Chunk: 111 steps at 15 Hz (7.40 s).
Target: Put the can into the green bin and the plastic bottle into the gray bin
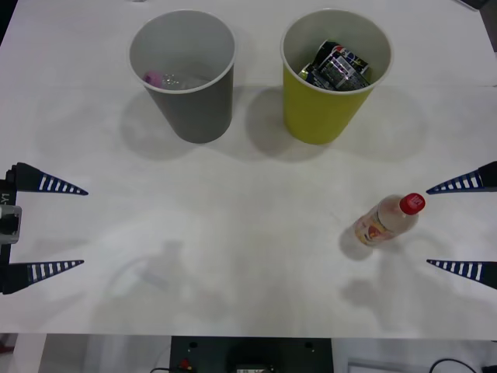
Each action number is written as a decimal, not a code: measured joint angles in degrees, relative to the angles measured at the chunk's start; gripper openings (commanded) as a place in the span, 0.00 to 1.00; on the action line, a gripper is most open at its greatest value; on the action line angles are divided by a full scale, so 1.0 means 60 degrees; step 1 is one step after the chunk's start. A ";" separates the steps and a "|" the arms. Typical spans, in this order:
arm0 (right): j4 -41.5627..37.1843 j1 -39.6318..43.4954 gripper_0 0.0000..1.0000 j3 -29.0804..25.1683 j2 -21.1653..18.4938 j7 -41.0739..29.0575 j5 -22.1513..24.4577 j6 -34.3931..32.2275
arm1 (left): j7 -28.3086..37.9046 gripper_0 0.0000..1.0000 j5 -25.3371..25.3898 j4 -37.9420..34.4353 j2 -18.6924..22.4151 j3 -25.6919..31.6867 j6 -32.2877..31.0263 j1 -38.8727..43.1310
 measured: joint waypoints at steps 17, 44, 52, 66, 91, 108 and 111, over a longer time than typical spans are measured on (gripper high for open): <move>0.2251 -0.0299 1.00 -0.0180 0.0884 0.2079 -0.1593 -0.0630 | 0.0000 0.98 0.0000 0.0000 0.0000 -0.0001 0.0000 0.0000; 0.8721 -0.2538 1.00 0.1812 0.4051 0.6575 -0.4212 -0.1590 | 0.0000 0.98 0.0000 0.0000 0.0000 0.0000 0.0000 0.0000; 0.8723 -0.2757 1.00 0.1812 0.4998 0.6586 -0.3930 -0.1089 | 0.0000 0.98 0.0000 0.0000 0.0000 0.0000 0.0000 0.0000; 0.8712 -0.2940 0.00 0.1798 0.5489 0.6543 -0.3536 -0.1027 | 0.0000 0.98 0.0000 0.0000 0.0000 0.0000 0.0000 0.0000; 0.0373 -0.1225 0.00 0.0617 0.3685 -0.3717 0.2435 -0.0092 | 0.0000 0.98 0.0000 0.0000 0.0000 0.0000 0.0000 0.0000; -0.2317 -0.4929 0.00 0.2495 0.0400 -1.1529 0.3223 -0.0112 | 0.0000 0.98 0.0000 0.0000 0.0000 0.0000 0.0000 0.0000; -0.1969 -0.6031 0.00 0.2976 0.0014 -1.1588 0.2833 -0.0191 | 0.0000 0.98 0.0000 0.0000 0.0000 0.0000 0.0000 0.0000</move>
